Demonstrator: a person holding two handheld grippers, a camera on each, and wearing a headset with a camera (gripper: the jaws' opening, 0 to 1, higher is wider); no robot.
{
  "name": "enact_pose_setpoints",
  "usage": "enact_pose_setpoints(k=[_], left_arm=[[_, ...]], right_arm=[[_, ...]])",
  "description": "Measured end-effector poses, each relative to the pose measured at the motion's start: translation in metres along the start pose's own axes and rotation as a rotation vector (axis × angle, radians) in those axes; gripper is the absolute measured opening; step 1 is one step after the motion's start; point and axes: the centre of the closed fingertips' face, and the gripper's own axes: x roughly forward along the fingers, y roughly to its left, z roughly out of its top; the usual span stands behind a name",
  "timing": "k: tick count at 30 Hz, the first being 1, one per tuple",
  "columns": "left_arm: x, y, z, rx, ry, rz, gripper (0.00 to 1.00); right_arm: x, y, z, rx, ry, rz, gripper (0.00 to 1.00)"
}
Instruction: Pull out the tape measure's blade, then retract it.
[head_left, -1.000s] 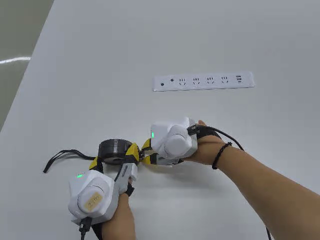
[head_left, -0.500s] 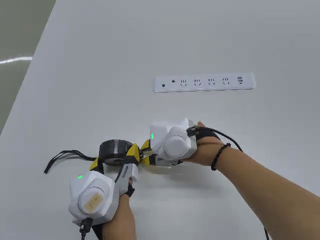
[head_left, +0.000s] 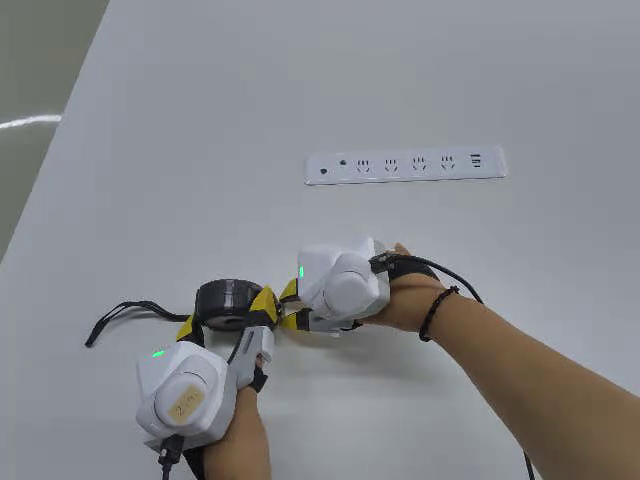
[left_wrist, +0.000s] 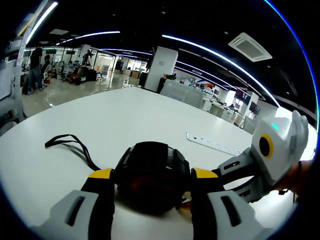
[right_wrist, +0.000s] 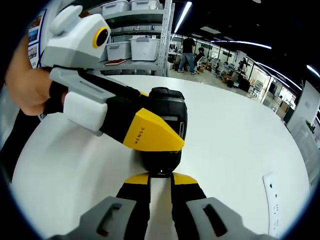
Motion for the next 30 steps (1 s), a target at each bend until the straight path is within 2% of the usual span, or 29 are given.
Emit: enact_pose_setpoints(k=[4,7,12,25,30], left_arm=[[0.001,-0.003,0.001,0.066,0.010,-0.012,0.61],[0.000,-0.003,0.003,0.055,-0.005,-0.022,0.62],[-0.001,-0.005,0.007,0.070,-0.022,-0.042,0.66],[-0.012,0.005,0.007,0.103,-0.007,-0.060,0.65],[-0.017,0.006,0.011,0.138,-0.003,-0.102,0.65]], right_arm=[[-0.006,-0.002,-0.003,0.028,-0.008,-0.017,0.20],[-0.010,-0.002,-0.004,0.047,-0.018,-0.023,0.22],[-0.017,-0.001,-0.005,0.082,-0.034,-0.032,0.23],[-0.024,0.005,-0.005,0.128,-0.037,-0.060,0.24],[-0.030,0.008,-0.001,0.183,-0.042,-0.098,0.33]])
